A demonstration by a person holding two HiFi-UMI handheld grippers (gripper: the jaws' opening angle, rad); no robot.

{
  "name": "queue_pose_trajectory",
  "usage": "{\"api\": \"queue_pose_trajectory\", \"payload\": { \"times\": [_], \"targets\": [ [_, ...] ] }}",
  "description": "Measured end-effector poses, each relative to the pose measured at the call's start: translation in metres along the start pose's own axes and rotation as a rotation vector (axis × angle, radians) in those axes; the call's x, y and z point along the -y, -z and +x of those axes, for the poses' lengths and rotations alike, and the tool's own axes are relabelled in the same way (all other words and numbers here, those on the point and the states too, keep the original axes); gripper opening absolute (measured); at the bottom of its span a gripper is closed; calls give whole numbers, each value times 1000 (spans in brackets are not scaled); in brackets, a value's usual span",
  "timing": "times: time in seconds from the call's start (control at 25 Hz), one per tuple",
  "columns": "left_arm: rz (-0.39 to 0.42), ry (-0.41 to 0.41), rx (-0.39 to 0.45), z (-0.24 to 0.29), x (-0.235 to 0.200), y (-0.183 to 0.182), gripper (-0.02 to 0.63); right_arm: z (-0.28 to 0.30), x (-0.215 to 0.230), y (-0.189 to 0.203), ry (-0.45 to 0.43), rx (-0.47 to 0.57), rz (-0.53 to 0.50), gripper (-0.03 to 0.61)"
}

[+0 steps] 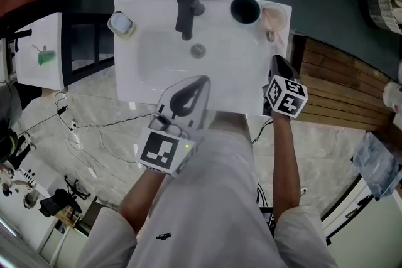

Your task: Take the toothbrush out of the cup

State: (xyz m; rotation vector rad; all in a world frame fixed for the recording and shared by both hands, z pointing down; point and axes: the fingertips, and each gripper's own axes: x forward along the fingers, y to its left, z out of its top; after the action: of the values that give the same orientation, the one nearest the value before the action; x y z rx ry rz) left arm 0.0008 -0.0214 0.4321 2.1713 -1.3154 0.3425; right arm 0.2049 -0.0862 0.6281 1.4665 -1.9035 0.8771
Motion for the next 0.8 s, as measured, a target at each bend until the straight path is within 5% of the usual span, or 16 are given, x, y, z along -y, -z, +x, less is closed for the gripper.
{"api": "queue_pose_trajectory", "payload": {
  "times": [0.4,0.8],
  "targets": [
    [-21,-30,-2,-5,-4,4,2,16,3,12,15,-78,-33,15],
    [9,-17,24,-10,-7,-3,2,12,-2,4,9,-36,-4,17]
  ]
}}
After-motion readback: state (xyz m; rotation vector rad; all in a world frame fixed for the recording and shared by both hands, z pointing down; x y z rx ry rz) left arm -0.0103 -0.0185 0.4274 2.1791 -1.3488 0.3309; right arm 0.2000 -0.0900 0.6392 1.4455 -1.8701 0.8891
